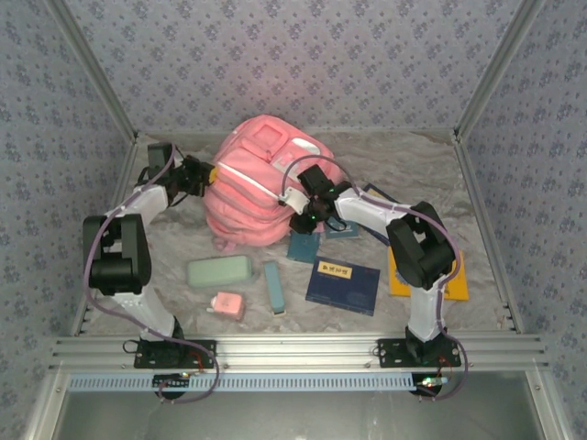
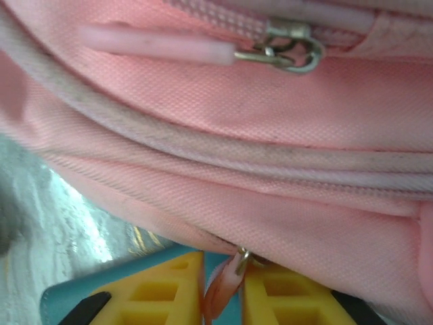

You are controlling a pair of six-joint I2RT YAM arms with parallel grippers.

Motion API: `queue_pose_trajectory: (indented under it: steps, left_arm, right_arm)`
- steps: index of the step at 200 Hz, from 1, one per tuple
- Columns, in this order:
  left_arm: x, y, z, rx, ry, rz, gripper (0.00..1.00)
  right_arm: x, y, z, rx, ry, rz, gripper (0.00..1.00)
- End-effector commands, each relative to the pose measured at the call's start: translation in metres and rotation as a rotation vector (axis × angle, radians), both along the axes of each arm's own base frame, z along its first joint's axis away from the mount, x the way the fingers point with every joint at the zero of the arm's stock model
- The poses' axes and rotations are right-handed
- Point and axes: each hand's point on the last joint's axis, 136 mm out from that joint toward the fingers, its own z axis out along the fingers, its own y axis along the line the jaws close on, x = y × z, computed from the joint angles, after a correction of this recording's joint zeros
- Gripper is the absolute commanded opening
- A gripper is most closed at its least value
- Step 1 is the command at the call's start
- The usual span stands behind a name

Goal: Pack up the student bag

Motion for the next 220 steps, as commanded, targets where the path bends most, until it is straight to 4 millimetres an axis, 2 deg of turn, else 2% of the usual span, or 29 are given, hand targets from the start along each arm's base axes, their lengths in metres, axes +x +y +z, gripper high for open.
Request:
queue_pose_trajectory:
  steps: [1,29,53,66,84,103,118,132,134,137,155,167,172,181,191,200,220]
  left_arm:
    - [0.014,-0.019,0.013,-0.031,-0.050,-0.077,0.00]
    - [0.027,-0.026,0.010,-0.013,-0.059,-0.137,0.00]
    - [0.034,-0.023,0.005,0.036,-0.053,-0.175,0.00]
    - [0.033,-0.016,0.004,0.071,-0.053,-0.178,0.00]
    - [0.030,-0.006,0.011,0.140,-0.071,-0.184,0.04]
    - [0.026,0.000,0.021,0.212,-0.088,-0.198,0.11]
    - [0.020,0.003,0.029,0.261,-0.098,-0.208,0.20]
    - [0.011,0.003,0.038,0.314,-0.114,-0.217,0.27]
    - [0.009,0.002,0.039,0.324,-0.115,-0.222,0.27]
    - [0.006,0.002,0.040,0.341,-0.115,-0.224,0.29]
    - [-0.016,-0.006,0.048,0.453,-0.104,-0.266,0.36]
    - [-0.036,-0.020,0.055,0.523,-0.095,-0.306,0.39]
    - [-0.044,-0.030,0.057,0.537,-0.098,-0.325,0.39]
    - [-0.060,-0.054,0.058,0.538,-0.106,-0.372,0.40]
    - [-0.079,-0.083,0.058,0.533,-0.106,-0.428,0.45]
    - [-0.096,-0.107,0.051,0.547,-0.076,-0.470,0.49]
    - [-0.131,-0.155,0.029,0.532,-0.001,-0.552,0.50]
  right_arm:
    - [-0.023,0.053,0.041,0.196,-0.005,0.121,0.22]
    - [-0.039,0.077,0.060,0.311,0.012,0.177,0.32]
    - [-0.030,0.079,0.074,0.335,-0.035,0.102,0.32]
    - [-0.004,0.063,0.086,0.273,-0.168,-0.019,0.30]
    - [0.020,0.036,0.105,0.198,-0.346,-0.153,0.28]
    - [0.032,0.010,0.132,0.265,-0.432,-0.274,0.28]
    - [0.050,-0.019,0.156,0.368,-0.408,-0.477,0.18]
    - [0.057,-0.035,0.157,0.454,-0.293,-0.531,0.11]
    - [0.055,-0.039,0.145,0.445,-0.260,-0.543,0.11]
    - [0.057,-0.044,0.141,0.454,-0.236,-0.555,0.10]
    - [0.059,-0.056,0.135,0.535,-0.106,-0.569,0.02]
    - [0.068,-0.072,0.131,0.537,-0.073,-0.678,0.00]
    - [0.069,-0.078,0.128,0.533,-0.062,-0.699,0.03]
    - [0.072,-0.087,0.127,0.543,-0.053,-0.753,0.10]
    - [0.076,-0.101,0.122,0.517,-0.068,-0.841,0.11]
    - [0.078,-0.112,0.117,0.475,-0.072,-0.913,0.10]
    - [0.078,-0.134,0.105,0.378,-0.078,-1.034,0.09]
